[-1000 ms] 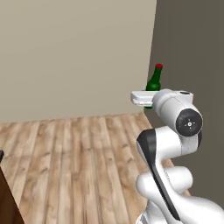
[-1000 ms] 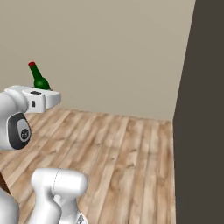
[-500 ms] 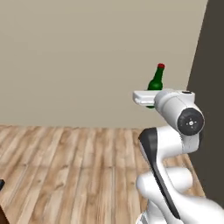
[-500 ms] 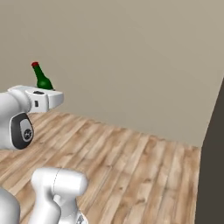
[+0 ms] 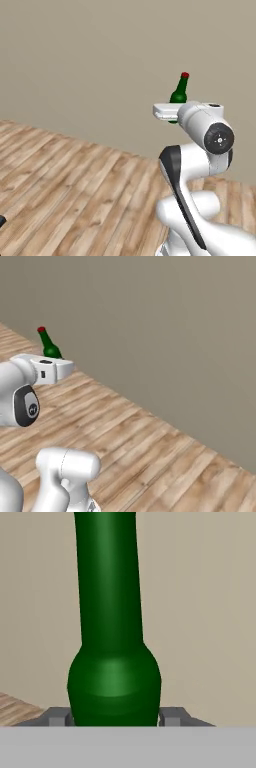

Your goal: Open the cabinet directly in front. Then move the beer and the mug to the dining counter with the candle on it.

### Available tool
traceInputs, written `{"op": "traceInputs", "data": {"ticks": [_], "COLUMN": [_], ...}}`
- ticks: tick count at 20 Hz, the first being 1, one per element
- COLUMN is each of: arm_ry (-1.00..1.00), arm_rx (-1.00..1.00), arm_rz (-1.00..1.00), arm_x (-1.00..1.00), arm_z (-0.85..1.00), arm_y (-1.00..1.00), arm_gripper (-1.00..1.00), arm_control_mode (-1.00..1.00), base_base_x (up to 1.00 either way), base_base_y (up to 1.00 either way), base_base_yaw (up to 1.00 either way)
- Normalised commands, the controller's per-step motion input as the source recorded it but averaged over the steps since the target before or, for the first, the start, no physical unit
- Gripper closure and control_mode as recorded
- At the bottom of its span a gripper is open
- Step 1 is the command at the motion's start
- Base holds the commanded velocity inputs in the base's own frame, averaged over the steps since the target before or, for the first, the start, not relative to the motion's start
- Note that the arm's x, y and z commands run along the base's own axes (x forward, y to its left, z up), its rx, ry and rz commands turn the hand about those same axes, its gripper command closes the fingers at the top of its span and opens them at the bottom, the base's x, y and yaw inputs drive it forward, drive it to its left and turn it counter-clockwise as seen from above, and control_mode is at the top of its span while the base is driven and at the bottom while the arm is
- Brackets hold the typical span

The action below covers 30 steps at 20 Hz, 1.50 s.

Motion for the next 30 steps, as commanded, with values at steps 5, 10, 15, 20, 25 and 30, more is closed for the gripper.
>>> {"op": "traceInputs", "data": {"ticks": [5, 10, 15, 20, 25, 30], "arm_ry": [0.0, 0.0, 0.0, 0.0, 0.0, 0.0], "arm_rx": [0.0, 0.0, 0.0, 0.0, 0.0, 0.0], "arm_rz": [0.0, 0.0, 0.0, 0.0, 0.0, 0.0], "arm_x": [0.0, 0.0, 0.0, 0.0, 0.0, 0.0], "arm_z": [0.0, 0.0, 0.0, 0.0, 0.0, 0.0], "arm_y": [0.0, 0.0, 0.0, 0.0, 0.0, 0.0], "arm_gripper": [1.0, 1.0, 1.0, 1.0, 1.0, 1.0], "arm_control_mode": [1.0, 1.0, 1.0, 1.0, 1.0, 1.0], "base_base_x": [1.0, 1.0, 1.0, 1.0, 1.0, 1.0], "base_base_y": [-0.67, -0.43, -0.13, 0.0, 0.03, 0.03], "base_base_yaw": [0.46, 0.54, 0.54, 0.42, 0.23, 0.17]}}
